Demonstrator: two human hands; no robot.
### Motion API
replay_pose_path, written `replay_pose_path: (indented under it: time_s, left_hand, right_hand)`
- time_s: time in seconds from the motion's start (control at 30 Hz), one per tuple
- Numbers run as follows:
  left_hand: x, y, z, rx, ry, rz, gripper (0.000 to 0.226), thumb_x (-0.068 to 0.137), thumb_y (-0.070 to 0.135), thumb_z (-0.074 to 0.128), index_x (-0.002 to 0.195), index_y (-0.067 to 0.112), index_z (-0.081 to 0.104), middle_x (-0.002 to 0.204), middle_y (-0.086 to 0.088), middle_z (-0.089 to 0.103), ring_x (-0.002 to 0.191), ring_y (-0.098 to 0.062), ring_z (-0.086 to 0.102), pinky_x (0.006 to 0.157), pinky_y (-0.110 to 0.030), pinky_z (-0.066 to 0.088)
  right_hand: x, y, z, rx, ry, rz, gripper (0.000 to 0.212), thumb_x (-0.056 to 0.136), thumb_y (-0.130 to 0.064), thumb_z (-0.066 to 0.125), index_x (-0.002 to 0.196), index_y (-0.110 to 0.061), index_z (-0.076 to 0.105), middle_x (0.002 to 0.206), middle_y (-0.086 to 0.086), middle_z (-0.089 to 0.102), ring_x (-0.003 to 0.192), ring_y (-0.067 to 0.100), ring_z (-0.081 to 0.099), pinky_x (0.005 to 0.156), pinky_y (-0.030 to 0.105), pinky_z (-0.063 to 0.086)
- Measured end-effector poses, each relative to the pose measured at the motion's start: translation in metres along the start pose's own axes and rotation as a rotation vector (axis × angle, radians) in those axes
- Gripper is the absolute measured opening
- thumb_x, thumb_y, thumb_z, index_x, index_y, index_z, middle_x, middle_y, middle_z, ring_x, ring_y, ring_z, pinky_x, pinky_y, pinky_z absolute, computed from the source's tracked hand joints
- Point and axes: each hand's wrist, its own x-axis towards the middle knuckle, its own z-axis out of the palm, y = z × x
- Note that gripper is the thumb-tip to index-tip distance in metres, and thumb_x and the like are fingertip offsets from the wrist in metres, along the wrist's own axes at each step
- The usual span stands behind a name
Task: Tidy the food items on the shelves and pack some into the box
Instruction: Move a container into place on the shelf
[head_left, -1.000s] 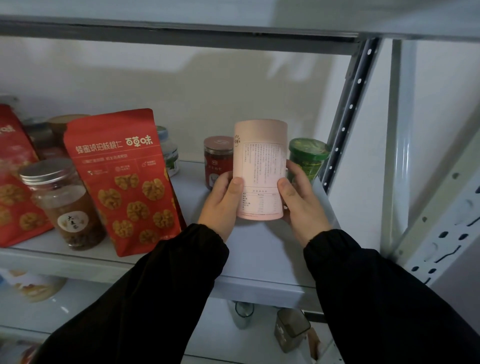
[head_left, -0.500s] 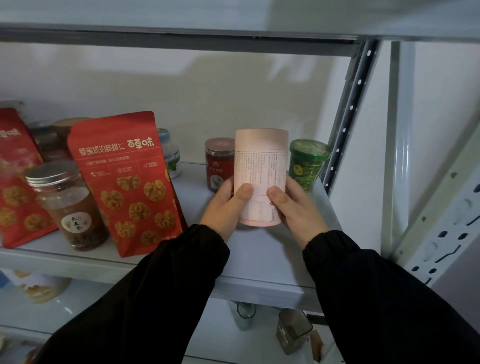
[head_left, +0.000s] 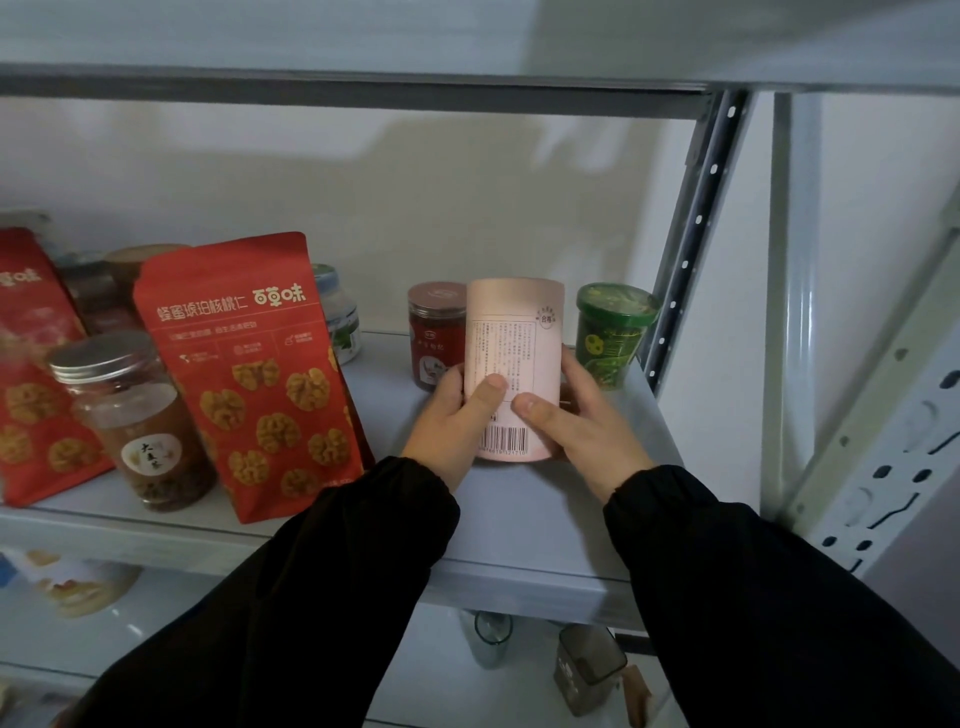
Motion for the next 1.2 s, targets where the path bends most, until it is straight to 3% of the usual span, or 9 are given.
replay_pose_path:
  time_s: [0.23,0.37,0.53,0.67,0.8,0.9,1.03,1.1,1.2]
  left_hand:
    - [0.000,-0.002,0.001,0.039,-0.004,0.018,0.060,0.090,0.046,0.057,0.144,0.020,0.054,0.129,0.006,0.070,0.114,-0.008,0.070,0.090,-0.022,0.055]
    - [0.002,-0.001,0.000,0.063,0.047,0.007,0.028,0.111,0.031,0.044,0.137,0.028,0.055,0.122,0.012,0.069,0.108,-0.001,0.069,0.090,-0.022,0.053]
    - [0.000,0.003,0.001,0.131,0.106,0.010,0.020,0.112,0.035,0.039,0.123,0.041,0.054,0.122,0.012,0.063,0.110,-0.001,0.063,0.091,-0.019,0.049]
    - [0.001,0.005,-0.001,0.239,0.169,0.025,0.046,0.107,0.047,0.037,0.145,0.029,0.054,0.145,0.004,0.050,0.132,-0.013,0.052,0.114,-0.034,0.043]
    - [-0.001,0.005,-0.001,0.118,0.069,-0.012,0.038,0.107,0.027,0.055,0.145,0.022,0.053,0.129,0.006,0.067,0.110,-0.003,0.068,0.087,-0.022,0.057]
    - [-0.002,0.004,0.001,0.121,0.033,0.001,0.066,0.089,0.039,0.068,0.147,0.018,0.046,0.127,0.006,0.067,0.104,-0.001,0.069,0.081,-0.018,0.056]
    - [-0.003,0.007,0.003,0.061,0.045,-0.067,0.073,0.080,0.060,0.063,0.145,0.031,0.046,0.134,0.004,0.065,0.123,-0.018,0.065,0.101,-0.042,0.056]
    - [-0.001,0.002,0.002,0.045,0.067,-0.093,0.055,0.087,0.060,0.056,0.140,0.045,0.050,0.140,0.003,0.064,0.128,-0.021,0.063,0.106,-0.056,0.052]
    - [0.005,-0.011,-0.003,0.099,0.069,-0.068,0.048,0.087,0.064,0.050,0.134,0.058,0.055,0.144,0.005,0.062,0.132,-0.022,0.060,0.109,-0.060,0.048]
  right_hand:
    - [-0.001,0.000,0.001,0.031,-0.032,-0.013,0.077,0.088,-0.026,0.074,0.154,-0.042,0.038,0.139,-0.009,0.067,0.127,0.018,0.065,0.108,0.053,0.052]
    - [0.001,0.004,0.000,-0.030,-0.002,0.008,0.088,0.079,-0.039,0.070,0.154,-0.059,0.029,0.140,-0.009,0.065,0.125,0.020,0.065,0.108,0.054,0.051]
    - [0.004,0.008,-0.003,-0.052,0.030,-0.003,0.090,0.073,-0.040,0.064,0.153,-0.061,0.029,0.129,0.002,0.068,0.112,0.021,0.068,0.106,0.054,0.053]
    - [0.002,0.004,-0.002,-0.117,0.092,-0.071,0.085,0.077,-0.033,0.067,0.153,-0.054,0.035,0.120,-0.001,0.065,0.111,0.014,0.064,0.101,0.044,0.056]
    - [0.002,0.004,-0.003,-0.174,0.066,-0.049,0.080,0.071,-0.050,0.080,0.146,-0.034,0.055,0.128,-0.001,0.068,0.116,0.015,0.066,0.087,0.036,0.061]
    - [0.002,0.005,-0.002,-0.065,-0.020,0.017,0.055,0.075,-0.037,0.084,0.126,-0.036,0.063,0.120,-0.009,0.076,0.112,0.013,0.072,0.089,0.029,0.058]
    - [0.000,0.005,-0.003,-0.072,-0.011,-0.016,0.066,0.084,-0.029,0.080,0.144,-0.036,0.052,0.130,-0.013,0.071,0.119,0.008,0.067,0.101,0.034,0.055]
    - [-0.001,0.002,-0.003,-0.131,0.020,-0.038,0.074,0.090,-0.017,0.078,0.153,-0.032,0.042,0.128,-0.015,0.069,0.111,-0.005,0.066,0.093,0.021,0.054]
    - [-0.002,0.001,-0.002,-0.234,0.068,-0.084,0.078,0.088,-0.012,0.081,0.147,-0.038,0.037,0.122,-0.022,0.062,0.097,-0.017,0.062,0.076,0.007,0.051]
